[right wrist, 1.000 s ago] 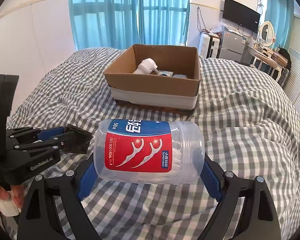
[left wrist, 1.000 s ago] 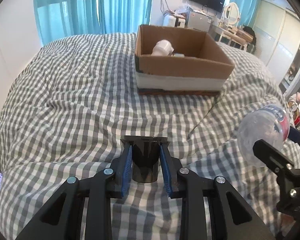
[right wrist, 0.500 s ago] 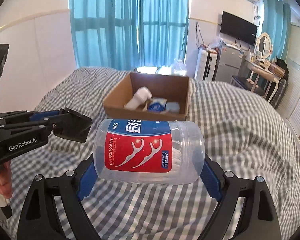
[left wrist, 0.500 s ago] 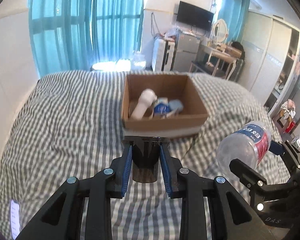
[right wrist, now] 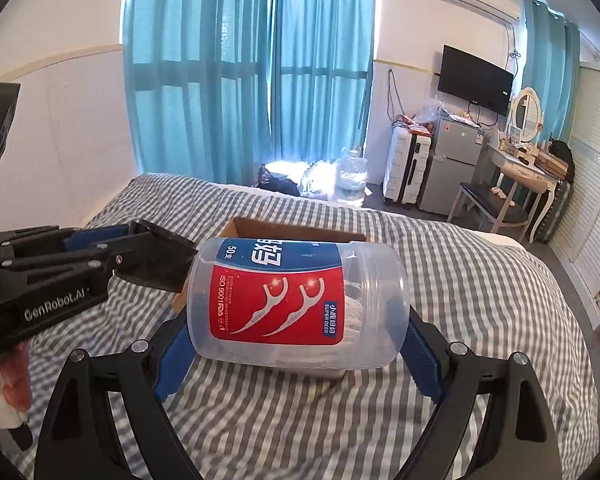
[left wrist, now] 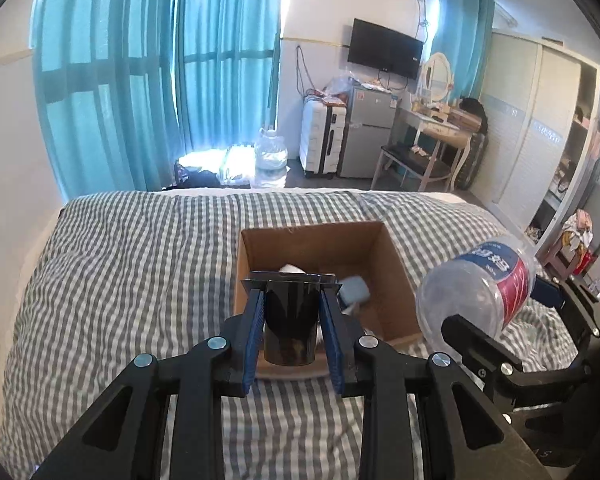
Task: Organize objects
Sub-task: 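Carry the black holder and floss jar over the box and open both tools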
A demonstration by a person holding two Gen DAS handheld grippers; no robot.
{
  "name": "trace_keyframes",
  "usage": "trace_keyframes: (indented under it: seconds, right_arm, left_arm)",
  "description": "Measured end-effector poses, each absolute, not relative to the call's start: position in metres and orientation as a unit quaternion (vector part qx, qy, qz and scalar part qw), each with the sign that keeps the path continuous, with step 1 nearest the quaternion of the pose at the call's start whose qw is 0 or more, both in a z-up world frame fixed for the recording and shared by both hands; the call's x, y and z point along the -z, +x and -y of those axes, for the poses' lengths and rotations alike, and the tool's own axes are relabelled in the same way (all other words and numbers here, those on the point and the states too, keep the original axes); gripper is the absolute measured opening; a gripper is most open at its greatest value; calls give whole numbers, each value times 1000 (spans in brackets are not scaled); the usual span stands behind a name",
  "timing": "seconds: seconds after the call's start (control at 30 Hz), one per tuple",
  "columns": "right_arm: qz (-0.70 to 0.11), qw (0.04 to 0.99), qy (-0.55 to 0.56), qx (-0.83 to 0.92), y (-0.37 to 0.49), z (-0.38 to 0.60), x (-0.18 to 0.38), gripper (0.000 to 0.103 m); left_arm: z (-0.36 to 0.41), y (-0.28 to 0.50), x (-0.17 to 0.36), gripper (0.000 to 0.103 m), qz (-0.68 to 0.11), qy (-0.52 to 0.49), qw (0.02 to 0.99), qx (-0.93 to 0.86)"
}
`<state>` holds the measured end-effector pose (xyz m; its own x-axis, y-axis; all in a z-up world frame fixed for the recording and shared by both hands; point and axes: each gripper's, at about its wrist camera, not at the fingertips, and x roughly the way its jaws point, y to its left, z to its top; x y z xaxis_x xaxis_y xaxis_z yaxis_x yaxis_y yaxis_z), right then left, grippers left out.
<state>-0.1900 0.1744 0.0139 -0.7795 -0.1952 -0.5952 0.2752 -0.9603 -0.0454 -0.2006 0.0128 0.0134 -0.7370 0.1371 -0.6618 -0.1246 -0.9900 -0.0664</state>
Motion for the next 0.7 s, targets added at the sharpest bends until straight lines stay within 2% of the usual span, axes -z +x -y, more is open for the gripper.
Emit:
trace_keyframes:
  seconds: [0.3,0.7]
  right_arm:
    - [-46,111,335,934,-275,-169,14,89]
    - [-17,98,365,926,-350,-166,65,89]
  left_arm:
    - [-17,-266,17,28,-12,-370,78,-926]
    - [-15,-310,78,28,9,-391,91,-916]
